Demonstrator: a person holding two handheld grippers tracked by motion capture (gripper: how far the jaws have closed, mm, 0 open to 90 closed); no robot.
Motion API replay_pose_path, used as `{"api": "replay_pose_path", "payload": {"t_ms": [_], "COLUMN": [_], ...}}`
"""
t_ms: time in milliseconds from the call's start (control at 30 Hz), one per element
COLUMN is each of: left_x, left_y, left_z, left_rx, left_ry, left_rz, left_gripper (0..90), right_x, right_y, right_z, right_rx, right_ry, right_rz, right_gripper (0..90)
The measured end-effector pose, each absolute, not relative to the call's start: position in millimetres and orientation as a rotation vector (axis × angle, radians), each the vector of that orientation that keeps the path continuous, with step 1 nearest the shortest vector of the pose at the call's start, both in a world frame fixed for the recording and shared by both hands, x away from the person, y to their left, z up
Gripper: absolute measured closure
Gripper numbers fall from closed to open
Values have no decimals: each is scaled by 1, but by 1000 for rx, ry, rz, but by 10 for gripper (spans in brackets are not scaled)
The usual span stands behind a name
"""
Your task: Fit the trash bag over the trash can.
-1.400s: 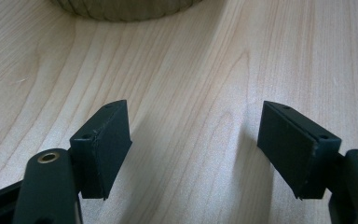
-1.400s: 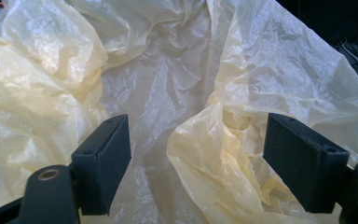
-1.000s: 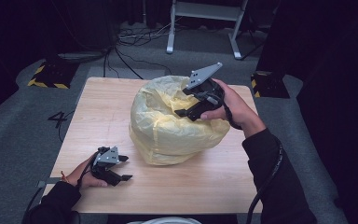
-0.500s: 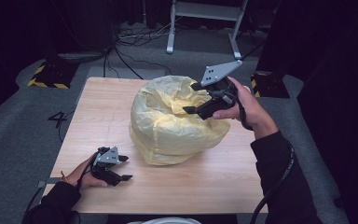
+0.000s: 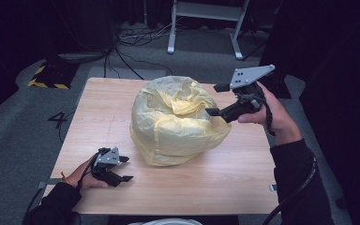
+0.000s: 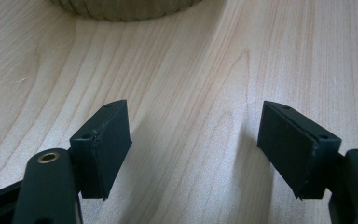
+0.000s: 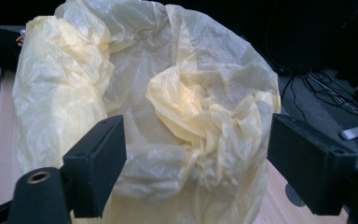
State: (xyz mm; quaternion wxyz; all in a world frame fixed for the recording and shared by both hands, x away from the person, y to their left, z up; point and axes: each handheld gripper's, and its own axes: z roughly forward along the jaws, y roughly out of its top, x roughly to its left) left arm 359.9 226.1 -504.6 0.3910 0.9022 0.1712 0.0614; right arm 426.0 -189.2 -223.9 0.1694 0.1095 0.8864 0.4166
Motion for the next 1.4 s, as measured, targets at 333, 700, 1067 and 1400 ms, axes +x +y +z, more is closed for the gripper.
{"api": "replay_pose_path", "payload": {"t_ms": [333, 700, 1067, 1400], "left_x": [360, 360, 360, 360], "left_y": [226, 226, 226, 226], "left_z": [-505, -505, -505, -505], "left_rx": [2292, 2291, 2291, 2292], "left_ry": [435, 435, 434, 434], "left_rz": [156, 156, 154, 157], "left_gripper": [252, 252, 252, 252], "right_x": [420, 413, 408, 401], "right_y": [-230, -253, -261, -264], "right_z": [-239, -259, -290, -314], "right_rx": [393, 421, 444, 436], "right_ry": [2502, 2520, 2537, 2525], "right_rz": [1177, 1162, 1131, 1102], "right_gripper": [195, 189, 189, 189]}}
